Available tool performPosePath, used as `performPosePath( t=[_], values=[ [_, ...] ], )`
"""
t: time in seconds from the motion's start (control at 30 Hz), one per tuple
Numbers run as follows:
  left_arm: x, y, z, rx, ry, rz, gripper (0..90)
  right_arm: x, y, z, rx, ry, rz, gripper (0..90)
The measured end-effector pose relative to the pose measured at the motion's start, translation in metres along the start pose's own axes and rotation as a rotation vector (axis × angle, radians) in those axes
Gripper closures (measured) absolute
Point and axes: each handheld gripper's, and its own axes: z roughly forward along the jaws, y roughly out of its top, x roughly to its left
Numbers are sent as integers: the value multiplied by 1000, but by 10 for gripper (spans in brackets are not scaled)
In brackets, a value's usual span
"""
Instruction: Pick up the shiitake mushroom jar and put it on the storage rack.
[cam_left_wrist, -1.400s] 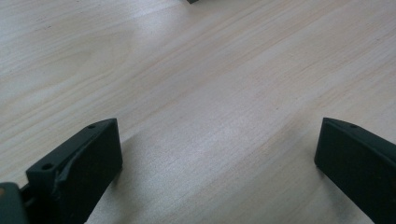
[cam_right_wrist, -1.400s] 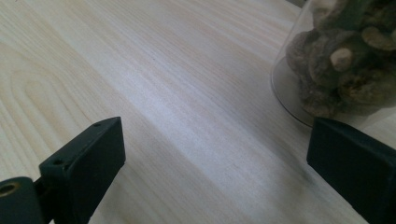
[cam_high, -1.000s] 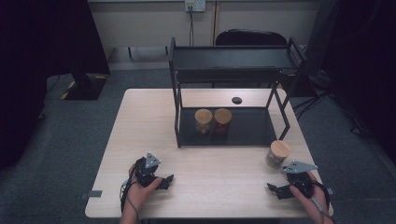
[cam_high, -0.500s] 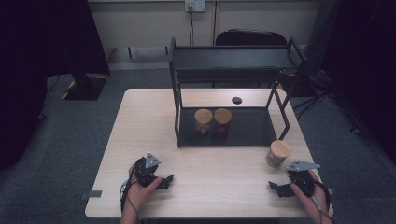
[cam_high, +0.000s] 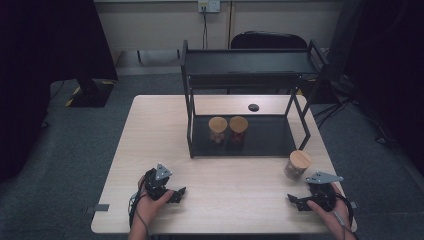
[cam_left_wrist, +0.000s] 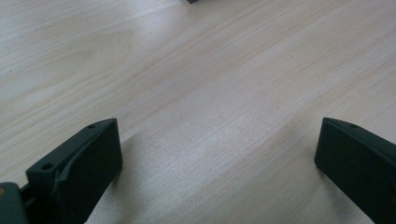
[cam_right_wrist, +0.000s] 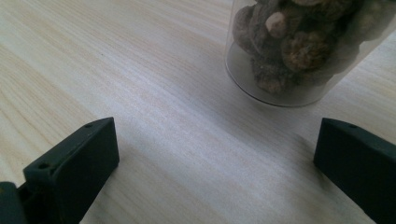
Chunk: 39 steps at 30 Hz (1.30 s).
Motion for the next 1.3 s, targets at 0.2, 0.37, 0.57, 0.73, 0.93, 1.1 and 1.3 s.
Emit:
performPosePath(
  t=[0.2, 0.37, 0.57, 0.73, 0.93, 1.1, 1.3],
  values=[
    [0, 0, 0, 0, 0, 0, 3, 0, 2, 0, 7, -12, 4, 10],
    [0, 0, 0, 0, 0, 0, 3, -1, 6, -1, -5, -24, 22, 16],
    [0, 0, 0, 0, 0, 0, 3, -4, 12, 0, -15, -35, 30, 16],
    [0, 0, 0, 0, 0, 0, 3, -7, 17, 0, -34, -39, 49, 16],
    [0, 0, 0, 0, 0, 0, 3, -9, 25, 4, -46, -49, 58, 15],
    [0, 0, 0, 0, 0, 0, 4, -12, 28, 6, -52, -55, 76, 23],
    [0, 0, 0, 0, 0, 0, 3, -15, 33, 10, -69, -68, 103, 36]
  ],
)
